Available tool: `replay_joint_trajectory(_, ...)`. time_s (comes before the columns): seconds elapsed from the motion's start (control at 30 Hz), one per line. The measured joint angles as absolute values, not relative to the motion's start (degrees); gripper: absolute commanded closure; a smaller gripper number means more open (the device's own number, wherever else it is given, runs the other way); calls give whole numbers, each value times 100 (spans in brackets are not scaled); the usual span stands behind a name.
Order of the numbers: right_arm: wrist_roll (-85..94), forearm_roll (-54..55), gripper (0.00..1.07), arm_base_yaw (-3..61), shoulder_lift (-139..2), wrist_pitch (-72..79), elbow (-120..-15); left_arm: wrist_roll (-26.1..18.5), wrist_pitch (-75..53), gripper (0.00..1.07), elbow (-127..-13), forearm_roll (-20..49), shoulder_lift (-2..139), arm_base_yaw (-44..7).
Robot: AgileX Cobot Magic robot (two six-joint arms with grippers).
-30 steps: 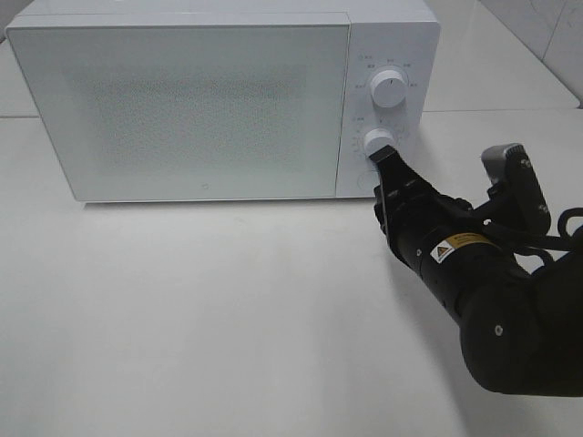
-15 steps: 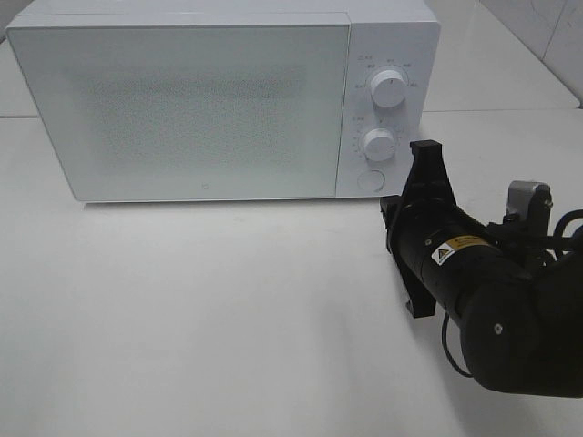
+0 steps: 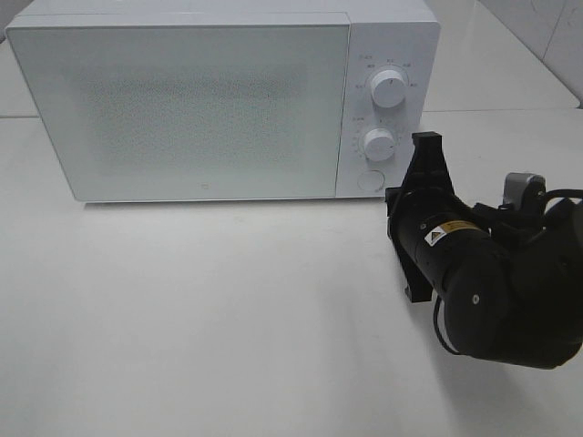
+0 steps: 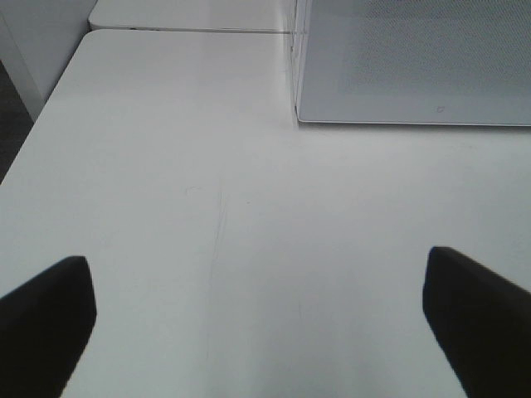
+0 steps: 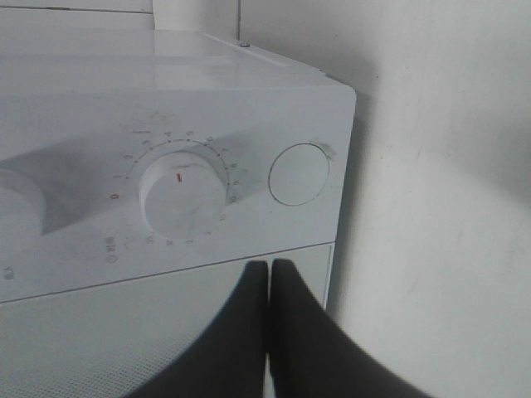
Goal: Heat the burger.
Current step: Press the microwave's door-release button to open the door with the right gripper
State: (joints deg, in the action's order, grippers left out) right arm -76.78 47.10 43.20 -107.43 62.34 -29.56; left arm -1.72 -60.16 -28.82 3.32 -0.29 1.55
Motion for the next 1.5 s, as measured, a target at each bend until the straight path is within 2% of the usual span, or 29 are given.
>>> replay_joint_trajectory(0.2, -7706, 4710, 107, 4269, -11127, 6182, -3231, -172, -6016, 6, -2882, 332, -29, 155)
replay_joint_trajectory(0.77, -7701, 4309, 107, 3615, -11763, 5730, -4068, -172, -6016, 6, -2882, 332, -29, 155)
replay_joint_trajectory(1.5, -7695, 4171, 107, 3380, -12227, 5604, -4670, -172, -6016, 6, -2882, 332, -29, 155)
